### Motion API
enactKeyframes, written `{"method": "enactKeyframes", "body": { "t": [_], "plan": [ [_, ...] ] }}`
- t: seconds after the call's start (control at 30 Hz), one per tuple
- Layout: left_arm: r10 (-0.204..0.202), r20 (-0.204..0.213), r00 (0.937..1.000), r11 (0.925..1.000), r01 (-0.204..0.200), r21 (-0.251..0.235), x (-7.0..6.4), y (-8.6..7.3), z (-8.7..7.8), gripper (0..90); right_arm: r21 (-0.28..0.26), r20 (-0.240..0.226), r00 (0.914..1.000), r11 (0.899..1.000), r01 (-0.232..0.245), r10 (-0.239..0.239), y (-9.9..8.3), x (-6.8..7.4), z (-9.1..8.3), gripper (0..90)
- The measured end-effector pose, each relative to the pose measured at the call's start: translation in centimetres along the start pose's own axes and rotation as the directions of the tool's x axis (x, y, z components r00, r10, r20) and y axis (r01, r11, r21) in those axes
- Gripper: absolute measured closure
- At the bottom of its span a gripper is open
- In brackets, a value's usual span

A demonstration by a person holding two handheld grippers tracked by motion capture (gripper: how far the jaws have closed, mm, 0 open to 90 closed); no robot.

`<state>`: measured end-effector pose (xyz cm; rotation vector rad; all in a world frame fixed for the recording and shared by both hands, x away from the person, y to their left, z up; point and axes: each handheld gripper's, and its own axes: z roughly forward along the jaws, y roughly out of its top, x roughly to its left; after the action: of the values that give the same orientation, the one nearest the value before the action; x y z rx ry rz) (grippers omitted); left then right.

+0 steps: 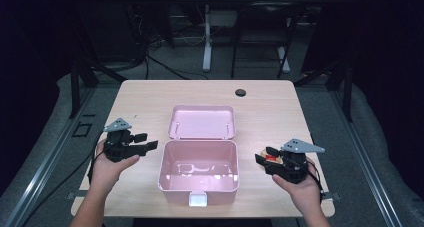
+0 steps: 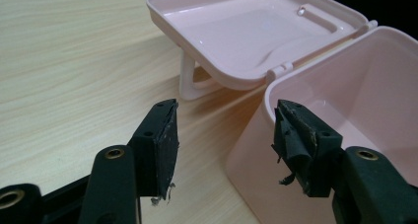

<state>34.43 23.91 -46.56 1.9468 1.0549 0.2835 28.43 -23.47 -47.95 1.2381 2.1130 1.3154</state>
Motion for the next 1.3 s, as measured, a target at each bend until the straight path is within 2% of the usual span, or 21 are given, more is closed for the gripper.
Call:
{"method": "enactKeyframes", "body": {
  "t": [0.1, 0.13, 0.2, 0.23, 0.3, 0.37, 0.4, 0.47, 0.5, 0.6, 0.67, 0.77, 0.93, 1.03, 1.1, 1.17, 1.23, 1.3],
  "plan": [
    [0.021, -0.013, 0.9997, 0.9996, -0.020, 0.020, -0.1, 0.0, 0.0, 41.1, 0.021, 0.025, 0.9996, 1.000, 0.012, -0.012, 0.0, -0.4, 0.2, 48.6],
    [0.024, -0.026, 0.9994, 0.9996, -0.023, 0.014, -0.2, 0.0, -0.1, 41.1, 0.026, 0.030, 0.9995, 1.000, 0.012, -0.012, 0.1, -0.6, 0.3, 48.5],
    [0.040, -0.025, 0.9989, 0.9991, -0.041, -0.015, -0.2, 0.1, -0.4, 41.0, 0.025, 0.049, 0.9987, 1.000, 0.012, -0.013, 0.4, -1.0, 0.4, 47.0],
    [0.036, -0.022, 0.9991, 0.9992, -0.037, -0.018, -0.3, 0.1, -0.5, 41.0, 0.033, 0.065, 0.9978, 0.999, 0.003, -0.005, 0.6, -1.3, 0.5, 45.2],
    [0.045, -0.021, 0.9988, 0.9987, -0.045, -0.023, -0.3, 0.2, -0.8, 41.0, 0.051, 0.070, 0.9976, 0.999, 0.000, -0.004, 0.9, -1.7, 0.7, 41.9],
    [0.040, -0.023, 0.9989, 0.9988, -0.041, -0.026, -0.3, 0.3, -1.1, 40.9, 0.078, 0.080, 0.9965, 0.997, 0.017, -0.023, 1.1, -2.0, 0.9, 40.0],
    [0.027, -0.031, 0.9992, 0.9993, -0.028, -0.025, -0.3, 0.3, -1.1, 39.5, 0.099, 0.088, 0.9954, 0.995, 0.029, -0.038, 1.2, -2.1, 1.0, 38.6],
    [-0.033, -0.003, 0.9995, 0.9994, 0.033, -0.007, -0.2, 0.4, -1.3, 37.8, 0.140, 0.096, 0.9931, 0.989, 0.055, -0.069, 1.6, -2.5, 1.4, 38.2],
    [-0.034, 0.003, 0.9994, 0.9994, 0.034, -0.003, -0.2, 0.4, -1.3, 38.7, 0.167, 0.106, 0.9902, 0.983, 0.072, -0.091, 1.9, -2.7, 1.6, 37.1],
    [-0.019, 0.001, 0.9998, 0.9998, 0.019, 0.001, -0.4, 0.5, -1.5, 40.0, 0.229, 0.091, 0.9916, 0.971, 0.069, -0.092, 2.5, -3.3, 2.0, 36.1],
    [-0.010, 0.000, 0.9999, 0.9999, 0.010, 0.000, -0.5, 0.6, -1.6, 40.0, 0.250, 0.086, 0.9913, 0.965, 0.076, -0.100, 2.9, -3.6, 2.3, 35.4],
    [-0.007, 0.005, 1.0000, 1.0000, 0.007, -0.003, -0.6, 0.8, -1.9, 39.8, 0.298, 0.071, 0.9893, 0.949, 0.101, -0.127, 3.6, -3.7, 2.7, 31.5],
    [-0.009, -0.008, 0.9999, 0.9997, 0.009, -0.024, -0.5, 0.8, -2.3, 39.1, 0.402, 0.040, 0.9847, 0.905, 0.140, -0.170, 4.6, -4.1, 3.5, 30.7],
    [-0.019, -0.005, 0.9998, 0.9992, 0.019, -0.034, -0.4, 0.9, -2.6, 39.0, 0.427, 0.057, 0.9803, 0.892, 0.148, -0.189, 5.2, -4.4, 3.7, 31.1],
    [-0.019, -0.006, 0.9998, 0.9991, 0.019, -0.039, -0.3, 0.9, -2.8, 39.0, 0.445, 0.056, 0.9806, 0.884, 0.144, -0.188, 5.5, -4.5, 3.8, 31.0],
    [-0.017, -0.008, 0.9998, 0.9990, 0.017, -0.041, -0.3, 0.9, -2.8, 39.0, 0.476, 0.040, 0.9807, 0.867, 0.150, -0.191, 5.8, -4.5, 4.0, 29.6],
    [-0.020, -0.004, 0.9998, 0.9991, 0.020, -0.038, -0.2, 0.9, -2.9, 39.0, 0.503, 0.038, 0.9756, 0.848, 0.168, -0.216, 6.0, -4.5, 4.1, 29.9],
    [-0.020, -0.005, 0.9998, 0.9992, 0.019, -0.035, -0.2, 0.9, -3.0, 39.0, 0.504, 0.054, 0.9659, 0.842, 0.192, -0.253, 6.3, -4.4, 4.1, 31.8]
  ]
}}
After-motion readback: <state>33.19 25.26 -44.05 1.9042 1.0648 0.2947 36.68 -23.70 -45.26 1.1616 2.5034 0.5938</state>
